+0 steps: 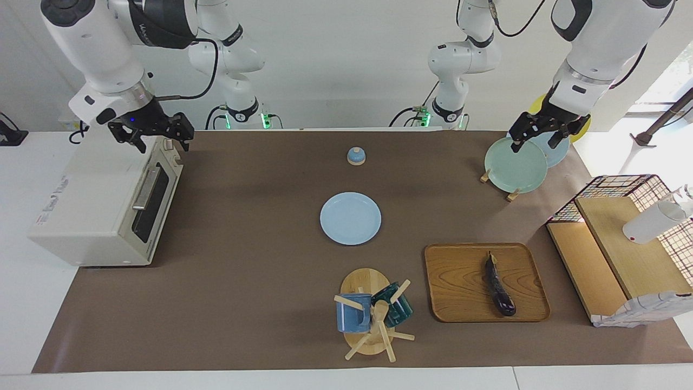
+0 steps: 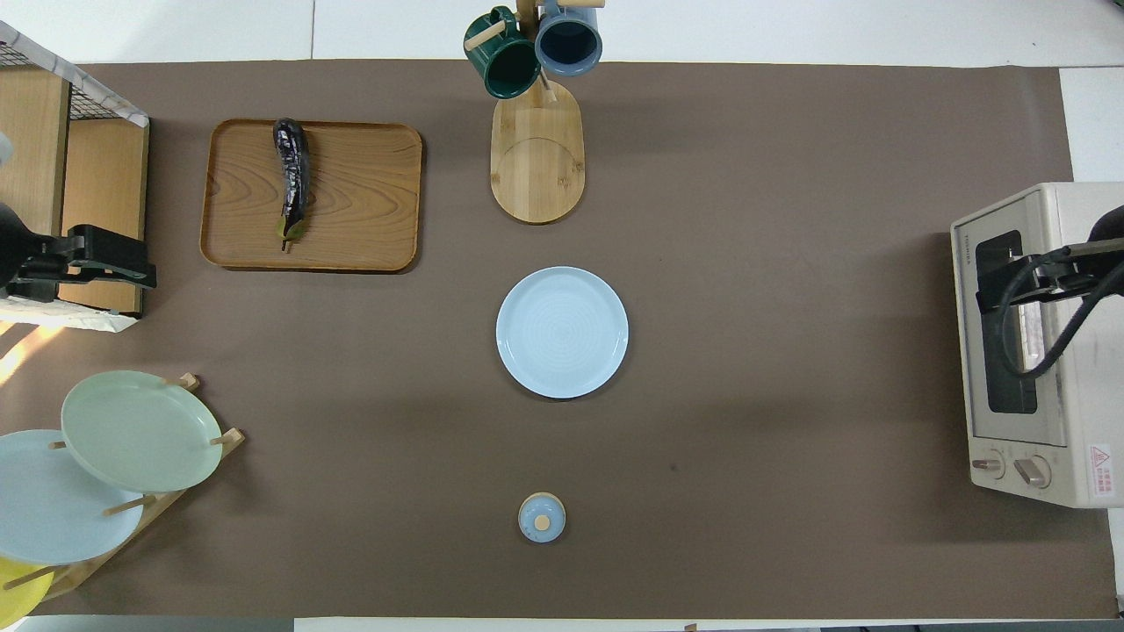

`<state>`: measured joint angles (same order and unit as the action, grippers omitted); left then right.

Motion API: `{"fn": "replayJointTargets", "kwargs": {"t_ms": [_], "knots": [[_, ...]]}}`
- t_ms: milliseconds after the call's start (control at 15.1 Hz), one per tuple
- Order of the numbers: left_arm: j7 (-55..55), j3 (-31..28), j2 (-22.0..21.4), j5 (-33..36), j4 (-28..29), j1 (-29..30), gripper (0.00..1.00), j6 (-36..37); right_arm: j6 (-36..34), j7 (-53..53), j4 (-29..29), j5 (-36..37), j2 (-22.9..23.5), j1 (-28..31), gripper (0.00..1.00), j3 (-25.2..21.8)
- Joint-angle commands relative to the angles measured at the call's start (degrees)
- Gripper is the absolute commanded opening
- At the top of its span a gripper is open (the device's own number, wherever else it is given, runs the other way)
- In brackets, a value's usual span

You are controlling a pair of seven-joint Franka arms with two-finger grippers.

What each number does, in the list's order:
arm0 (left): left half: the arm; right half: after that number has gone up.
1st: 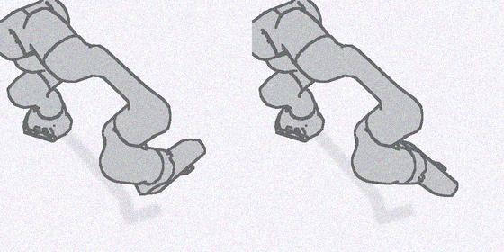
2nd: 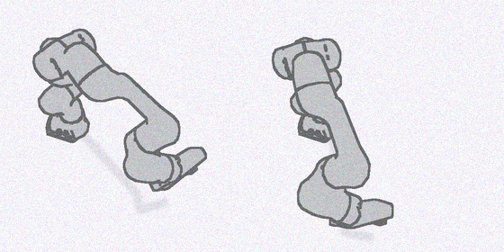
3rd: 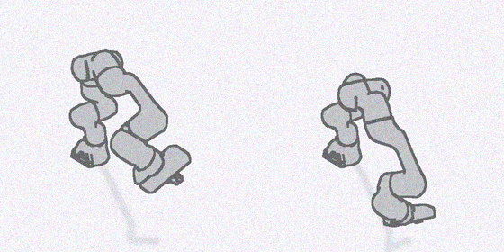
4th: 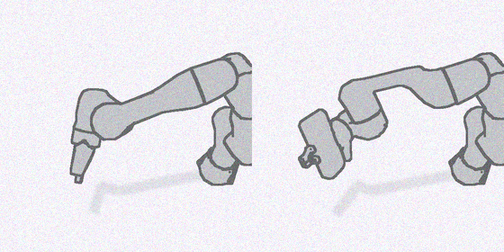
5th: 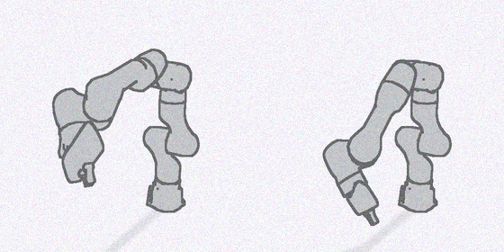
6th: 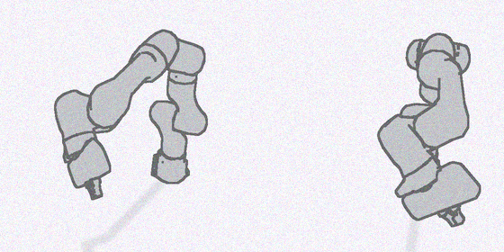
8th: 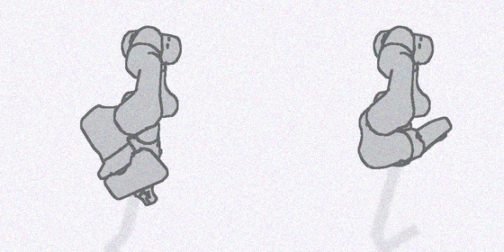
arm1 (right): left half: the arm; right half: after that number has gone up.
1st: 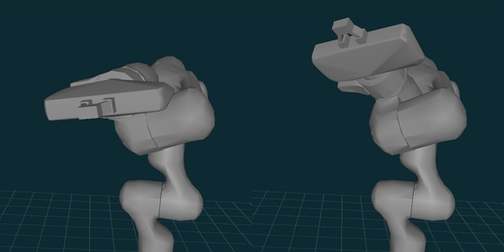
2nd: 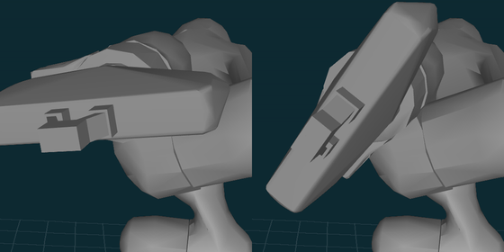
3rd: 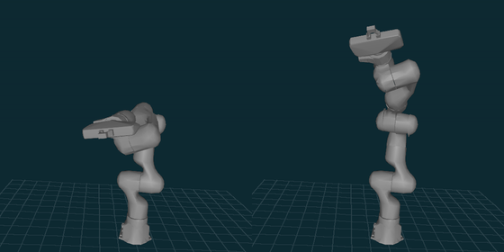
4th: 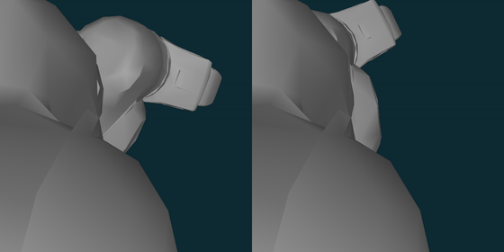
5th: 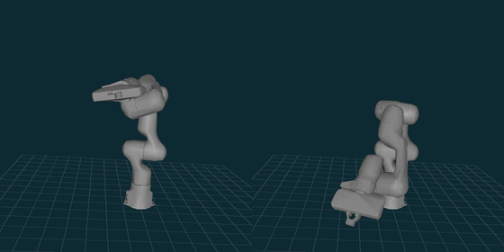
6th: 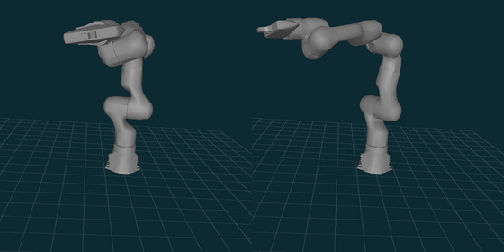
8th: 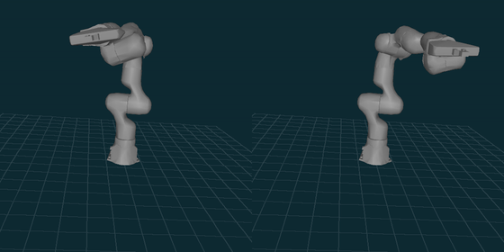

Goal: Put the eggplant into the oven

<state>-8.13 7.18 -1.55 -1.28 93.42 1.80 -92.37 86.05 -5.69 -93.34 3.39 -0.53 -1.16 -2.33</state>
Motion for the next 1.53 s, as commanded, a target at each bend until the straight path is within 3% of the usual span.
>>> {"fn": "replayJointTargets", "kwargs": {"t_ms": [0, 465, 930, 1395, 1461], "knots": [[0.7, -0.1, 3.0, -0.2, 0.7, 0.0, 1.0, -4.7, 0.0, 0.9, -1.2, -1.1, -1.1, 0.4, 1.0, 0.0], [2.9, 0.1, 16.2, 0.3, -3.1, -0.1, 1.0, -12.1, 0.1, 0.8, -1.1, -1.2, -1.1, 0.4, 1.0, 0.0], [4.1, 0.1, 21.4, 0.2, -2.8, -0.8, 1.0, -18.7, -0.1, 0.8, -0.9, -1.3, -1.5, -0.2, 1.0, 0.2], [7.7, 0.0, 31.6, 1.2, -6.3, -2.1, 1.0, -26.8, 0.2, 0.1, -2.1, -1.3, -2.1, -0.3, 1.0, 0.6], [7.7, 0.0, 32.7, 1.3, -6.2, -2.2, 1.0, -29.0, 1.3, -0.2, -3.1, -1.3, -2.3, -0.3, 0.78, 0.6]]}}
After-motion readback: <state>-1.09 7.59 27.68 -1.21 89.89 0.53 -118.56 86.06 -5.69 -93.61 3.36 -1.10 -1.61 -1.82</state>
